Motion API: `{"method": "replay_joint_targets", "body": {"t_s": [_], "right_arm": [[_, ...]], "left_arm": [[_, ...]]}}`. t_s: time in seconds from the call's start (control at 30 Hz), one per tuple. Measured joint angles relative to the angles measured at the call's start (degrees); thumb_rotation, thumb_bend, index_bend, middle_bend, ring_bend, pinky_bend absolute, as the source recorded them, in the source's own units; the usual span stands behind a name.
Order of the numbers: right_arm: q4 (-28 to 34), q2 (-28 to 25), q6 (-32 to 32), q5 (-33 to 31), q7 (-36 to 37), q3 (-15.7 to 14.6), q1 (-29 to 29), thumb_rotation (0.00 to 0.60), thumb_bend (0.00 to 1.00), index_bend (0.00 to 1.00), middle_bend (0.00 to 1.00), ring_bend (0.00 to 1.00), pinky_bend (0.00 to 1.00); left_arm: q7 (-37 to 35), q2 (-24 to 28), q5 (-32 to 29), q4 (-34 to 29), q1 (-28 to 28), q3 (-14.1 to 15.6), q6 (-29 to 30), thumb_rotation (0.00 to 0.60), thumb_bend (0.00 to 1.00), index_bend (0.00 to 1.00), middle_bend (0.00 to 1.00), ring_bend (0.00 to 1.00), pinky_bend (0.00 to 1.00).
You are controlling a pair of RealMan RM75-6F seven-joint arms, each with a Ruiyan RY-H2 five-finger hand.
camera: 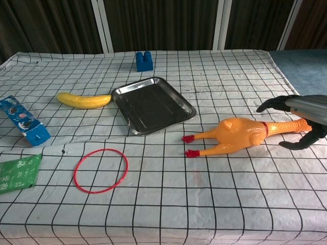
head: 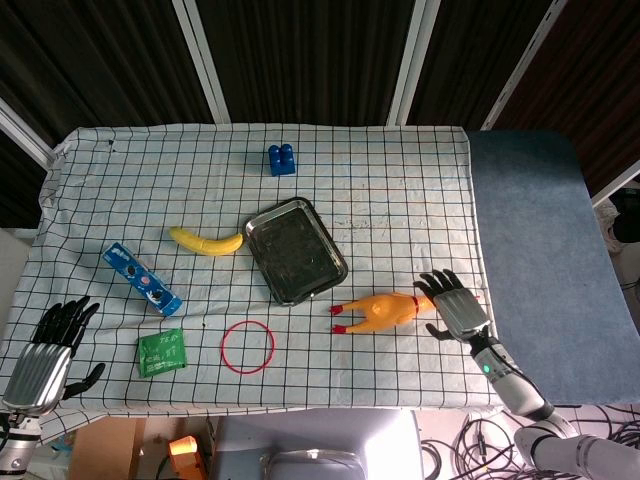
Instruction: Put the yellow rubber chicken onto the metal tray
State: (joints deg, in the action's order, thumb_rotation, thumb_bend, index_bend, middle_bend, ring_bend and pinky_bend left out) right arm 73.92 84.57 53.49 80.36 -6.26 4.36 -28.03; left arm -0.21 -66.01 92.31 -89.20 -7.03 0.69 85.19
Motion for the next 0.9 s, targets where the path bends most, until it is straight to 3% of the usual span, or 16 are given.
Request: {"method": "replay_joint_targets", "body": {"t_s": [0.3,0.57,0.8,0.9], "right_arm": [[-1.93,2.09,-1.21,-1.34,-0.85,-0.27,-0.97,0.600,0.31,0.26,0.16,0.02,0.07],[-3.73,4.53,0.04,-2.57,-2.00,0.28,-1.19,0.600,0.37,0.44,0.29,0.15,0.22],[-4.87,5.58,0.59,-3.50,-3.51,0.41,-1.06,0.600,0.40,0.53,0.33,0.22,0.31],[-5.72,6.50,0.51,-4.10,-5.17,0.36,-1.04,0.600,0.42,0.61,0.39,0.30,0.38]], "left_arm": [[0.34,0.08,-0.20,-0.30,0.29,-0.03,0.39,0.600,0.26,0.00,0.00,0.00,0.02],[0.36,0.27,-0.39,-0.41,0.36,0.08,0.19,0.600,0.26,0.00,0.00,0.00,0.02],[0.45,0.49,-0.43,-0.61,0.87,0.21,0.83,0.600,0.26,0.00,0.00,0.00,0.02],[0.61,0.64,-0.36,-0.89,1.38,0.31,1.62,0.600,0.26,0.00,0.00,0.00,0.02]]}}
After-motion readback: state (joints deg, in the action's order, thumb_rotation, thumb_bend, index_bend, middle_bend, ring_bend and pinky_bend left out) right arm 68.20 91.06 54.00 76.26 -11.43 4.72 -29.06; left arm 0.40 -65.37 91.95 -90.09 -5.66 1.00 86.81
